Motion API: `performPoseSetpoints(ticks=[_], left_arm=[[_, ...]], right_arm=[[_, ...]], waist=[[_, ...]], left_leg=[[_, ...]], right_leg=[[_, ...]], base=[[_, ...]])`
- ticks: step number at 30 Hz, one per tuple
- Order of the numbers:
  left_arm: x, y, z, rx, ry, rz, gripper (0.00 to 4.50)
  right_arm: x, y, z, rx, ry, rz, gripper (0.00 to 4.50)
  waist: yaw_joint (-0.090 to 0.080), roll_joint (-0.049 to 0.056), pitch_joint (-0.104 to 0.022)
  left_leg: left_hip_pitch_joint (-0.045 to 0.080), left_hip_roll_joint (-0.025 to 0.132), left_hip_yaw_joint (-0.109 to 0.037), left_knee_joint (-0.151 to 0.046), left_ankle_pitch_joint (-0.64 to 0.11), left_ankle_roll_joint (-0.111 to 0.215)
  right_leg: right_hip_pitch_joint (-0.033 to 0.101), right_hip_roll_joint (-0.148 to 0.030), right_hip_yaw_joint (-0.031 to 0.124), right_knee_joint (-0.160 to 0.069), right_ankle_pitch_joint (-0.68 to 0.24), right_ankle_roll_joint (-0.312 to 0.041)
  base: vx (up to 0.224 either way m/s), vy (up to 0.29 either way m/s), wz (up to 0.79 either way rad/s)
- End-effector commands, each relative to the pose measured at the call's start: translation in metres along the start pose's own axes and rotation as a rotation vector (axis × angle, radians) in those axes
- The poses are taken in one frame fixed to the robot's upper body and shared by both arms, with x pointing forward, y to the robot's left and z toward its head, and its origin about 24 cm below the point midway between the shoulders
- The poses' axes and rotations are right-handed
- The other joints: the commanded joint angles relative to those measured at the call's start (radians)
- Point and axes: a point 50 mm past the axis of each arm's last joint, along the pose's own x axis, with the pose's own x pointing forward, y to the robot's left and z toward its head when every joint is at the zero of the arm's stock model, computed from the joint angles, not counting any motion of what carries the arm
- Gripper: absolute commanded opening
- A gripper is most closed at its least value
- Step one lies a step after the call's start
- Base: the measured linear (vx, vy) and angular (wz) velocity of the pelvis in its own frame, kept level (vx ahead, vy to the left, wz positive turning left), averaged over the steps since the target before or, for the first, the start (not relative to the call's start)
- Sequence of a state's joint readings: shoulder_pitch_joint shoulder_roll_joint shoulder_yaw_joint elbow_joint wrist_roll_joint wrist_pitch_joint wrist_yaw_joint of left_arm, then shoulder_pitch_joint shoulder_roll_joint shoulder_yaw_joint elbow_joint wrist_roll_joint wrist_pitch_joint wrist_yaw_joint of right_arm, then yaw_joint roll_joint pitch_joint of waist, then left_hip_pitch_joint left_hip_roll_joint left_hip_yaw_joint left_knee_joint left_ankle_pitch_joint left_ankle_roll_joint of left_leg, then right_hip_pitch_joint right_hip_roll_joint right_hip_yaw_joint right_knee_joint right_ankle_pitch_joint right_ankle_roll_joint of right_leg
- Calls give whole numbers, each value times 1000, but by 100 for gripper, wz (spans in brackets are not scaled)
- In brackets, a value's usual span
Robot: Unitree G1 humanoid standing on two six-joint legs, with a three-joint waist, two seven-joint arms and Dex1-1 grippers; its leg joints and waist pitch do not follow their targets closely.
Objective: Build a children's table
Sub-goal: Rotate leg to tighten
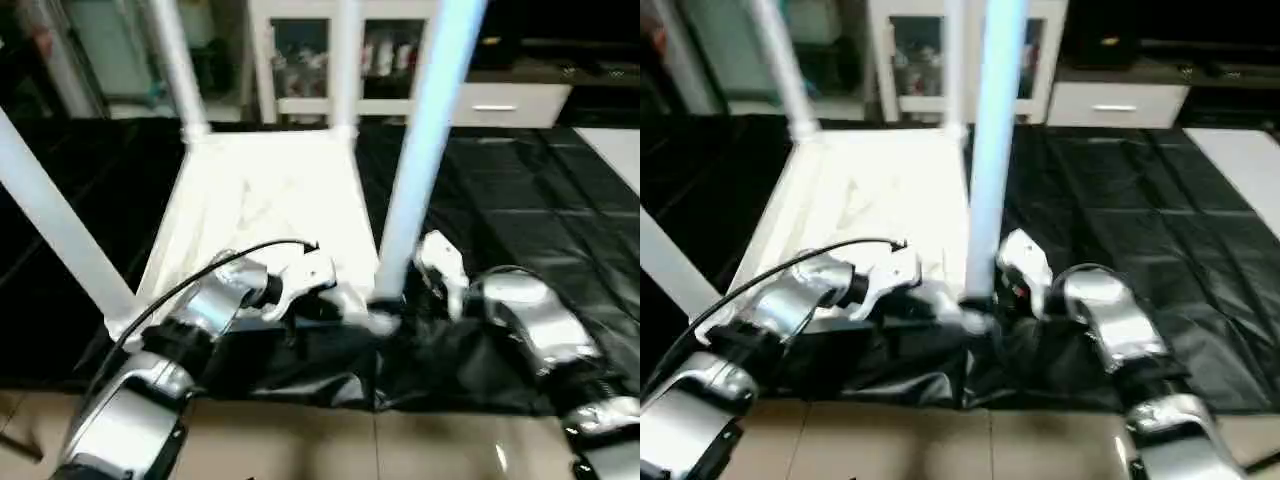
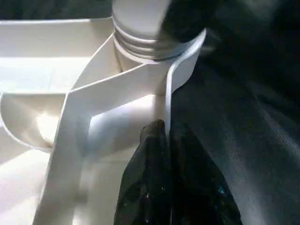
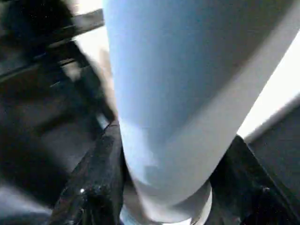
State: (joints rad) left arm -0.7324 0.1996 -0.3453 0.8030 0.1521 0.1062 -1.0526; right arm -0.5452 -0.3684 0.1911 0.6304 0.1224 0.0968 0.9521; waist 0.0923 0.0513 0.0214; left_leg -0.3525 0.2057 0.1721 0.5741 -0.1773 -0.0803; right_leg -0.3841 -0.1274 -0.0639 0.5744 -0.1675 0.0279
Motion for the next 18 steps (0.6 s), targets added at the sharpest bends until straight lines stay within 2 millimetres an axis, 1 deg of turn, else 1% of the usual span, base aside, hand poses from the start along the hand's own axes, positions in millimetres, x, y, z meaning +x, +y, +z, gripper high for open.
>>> performPoseSetpoints(ticks=[1,2,3,4,5,6,7,8,9,10,11,12,13,14,15,16,17,18], left_arm=[[11,0,-2,-50,22,73,0],[14,2,0,-69,22,107,0],[16,3,1,-88,20,139,0],[16,3,1,-88,20,139,0],[21,6,5,-117,12,202,0],[23,9,8,-124,11,249,0],[24,11,9,-120,12,288,0],[25,13,11,-114,15,315,0],[26,14,12,-109,18,336,0],[26,16,13,-106,16,361,0],[26,16,14,-105,16,371,0],[26,17,15,-101,15,386,0],[26,20,17,-97,9,423,0],[26,21,18,-93,6,443,0],[26,21,18,-89,6,448,0],[26,21,18,-88,7,448,0],[26,22,18,-79,7,455,0],[26,23,18,-79,6,458,0]], right_arm=[[6,2,-28,88,127,-114,207],[9,2,-30,117,122,-154,207],[14,2,-31,149,112,-212,207],[14,2,-31,149,112,-212,207],[23,1,-29,223,78,-317,206],[29,0,-29,267,63,-395,206],[33,-1,-29,295,57,-461,205],[36,-2,-29,312,57,-514,205],[38,-2,-29,323,60,-558,204],[39,-4,-28,333,51,-620,204],[40,-4,-28,337,48,-644,204],[41,-5,-27,346,41,-683,204],[46,-5,-24,370,21,-786,203],[50,-4,-21,384,7,-843,203],[52,-3,-20,386,2,-854,203],[52,-2,-20,388,-2,-854,203],[65,5,-11,447,-67,-802,202],[73,11,-3,409,-97,-734,202]], waist=[[-9,-2,-26],[-16,-1,-26],[-24,-1,-25],[-27,-2,-25],[-38,-1,-25],[-44,7,-27],[-55,12,-24],[-62,18,-24],[-69,21,-24],[-75,25,-23],[-73,35,-17],[-75,30,-16],[-73,50,-13],[-80,36,-9],[-84,42,-5],[-85,42,-5],[-77,46,-5],[-67,49,-2]], left_leg=[[11,2,-13,-92,-560,-24],[15,0,-16,-90,-578,-23],[13,-1,-20,-90,-587,-24],[12,-1,-22,-92,-593,-24],[8,-3,-25,-94,-604,-19],[14,-5,-28,-93,-617,-18],[15,-3,-33,-95,-641,-17],[10,-1,-39,-99,-654,-20],[6,2,-43,-106,-673,-20],[2,8,-50,-115,-712,-18],[11,15,-48,-121,-758,-14],[21,14,-44,-121,-778,-10],[26,11,-42,-119,-784,-11],[40,5,-35,-112,-781,-9],[37,4,-38,-113,-787,-5],[30,8,-38,-118,-792,0],[19,22,-36,-135,-819,8],[20,31,-28,-154,-857,2]], right_leg=[[13,-14,2,-100,-603,-108],[10,-13,-4,-106,-633,-93],[11,-14,-10,-110,-653,-81],[14,-13,-16,-114,-659,-73],[19,-11,-24,-119,-659,-63],[14,-13,-32,-125,-664,-62],[17,-11,-45,-130,-646,-63],[25,-11,-52,-128,-627,-62],[34,-9,-59,-128,-604,-60],[46,-8,-66,-123,-546,-62],[40,-8,-67,-123,-513,-77],[40,-6,-71,-127,-508,-81],[35,-8,-70,-129,-517,-82],[21,-5,-81,-146,-567,-74],[30,-2,-97,-149,-596,-50],[39,1,-97,-141,-589,-43],[50,1,-80,-111,-553,-49],[47,9,-64,-87,-527,-68]], base=[[-50,10,-6],[-50,10,-6],[0,0,0],[0,0,0],[0,0,0],[0,0,0],[0,0,0],[0,0,0],[-42,37,-18],[0,0,0],[0,0,0],[0,0,0],[0,0,0],[0,0,0],[0,0,0],[0,0,0],[0,0,0],[0,0,0]])
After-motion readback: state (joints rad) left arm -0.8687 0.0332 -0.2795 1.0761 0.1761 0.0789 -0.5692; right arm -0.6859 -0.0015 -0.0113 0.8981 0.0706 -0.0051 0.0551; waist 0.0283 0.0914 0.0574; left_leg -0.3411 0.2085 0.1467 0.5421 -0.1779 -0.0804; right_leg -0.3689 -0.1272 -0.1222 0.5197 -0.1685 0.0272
